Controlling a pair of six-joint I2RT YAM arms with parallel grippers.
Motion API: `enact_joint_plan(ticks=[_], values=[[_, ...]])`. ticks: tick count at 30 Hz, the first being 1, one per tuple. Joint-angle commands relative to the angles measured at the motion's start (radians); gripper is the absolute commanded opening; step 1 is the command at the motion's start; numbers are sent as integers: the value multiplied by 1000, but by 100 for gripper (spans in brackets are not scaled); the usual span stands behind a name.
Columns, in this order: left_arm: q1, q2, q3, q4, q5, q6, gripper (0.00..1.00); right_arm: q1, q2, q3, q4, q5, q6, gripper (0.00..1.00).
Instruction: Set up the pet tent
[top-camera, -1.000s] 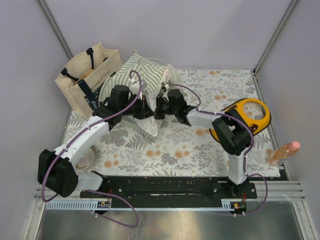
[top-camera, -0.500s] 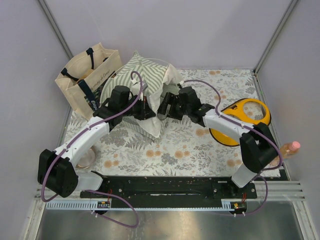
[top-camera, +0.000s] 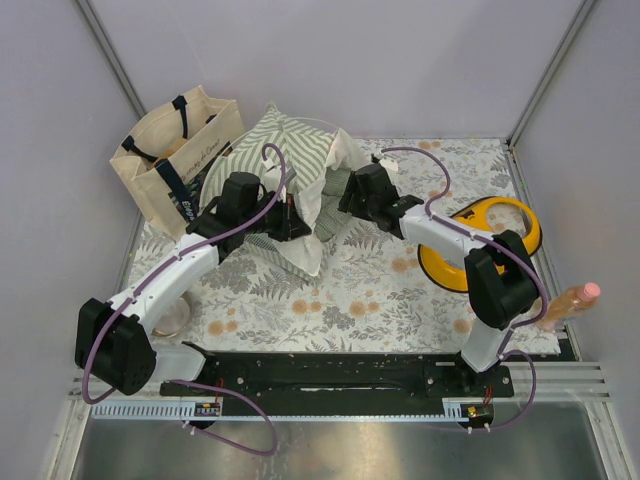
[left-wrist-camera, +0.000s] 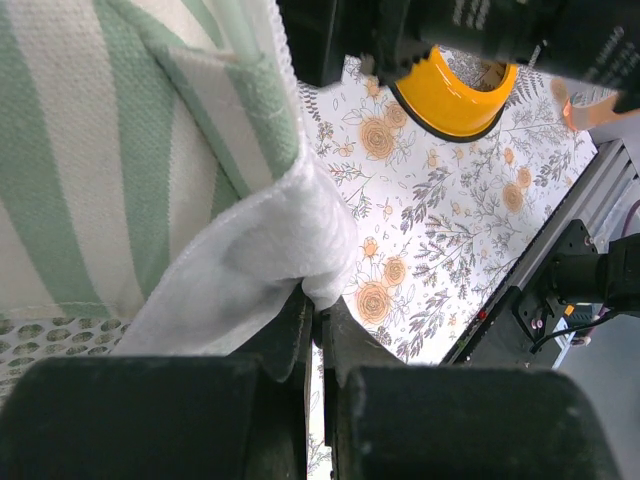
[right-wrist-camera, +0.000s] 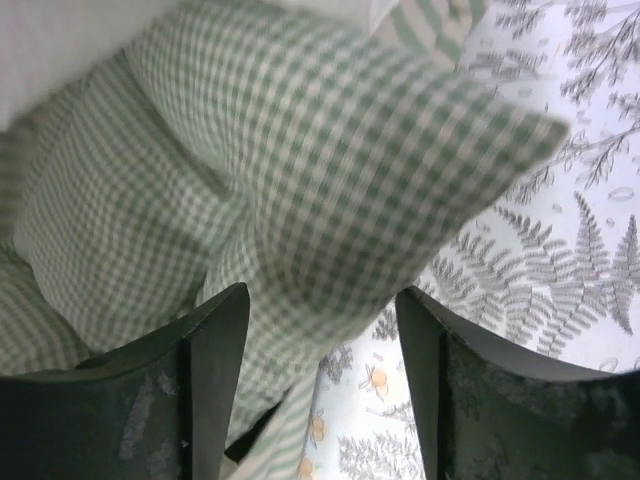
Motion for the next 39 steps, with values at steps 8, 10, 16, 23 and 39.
enact_joint_plan(ticks=[8,10,16,23,39], values=[[-6,-21,0,-25,32,1,0,-26,80,107,405,-210,-226,10],[-6,-19,6,-26,51,-1,0,-26,92,92,474,-340,-214,0],[-6,-16,23,-34,144,24,0,-29,204,130,611,-532,-134,0],[-6,-47,14,-31,193,30,0,-30,287,188,475,-290,-128,0],[-6,-34,32,-37,169,28,0,-33,236,219,197,68,-81,61]])
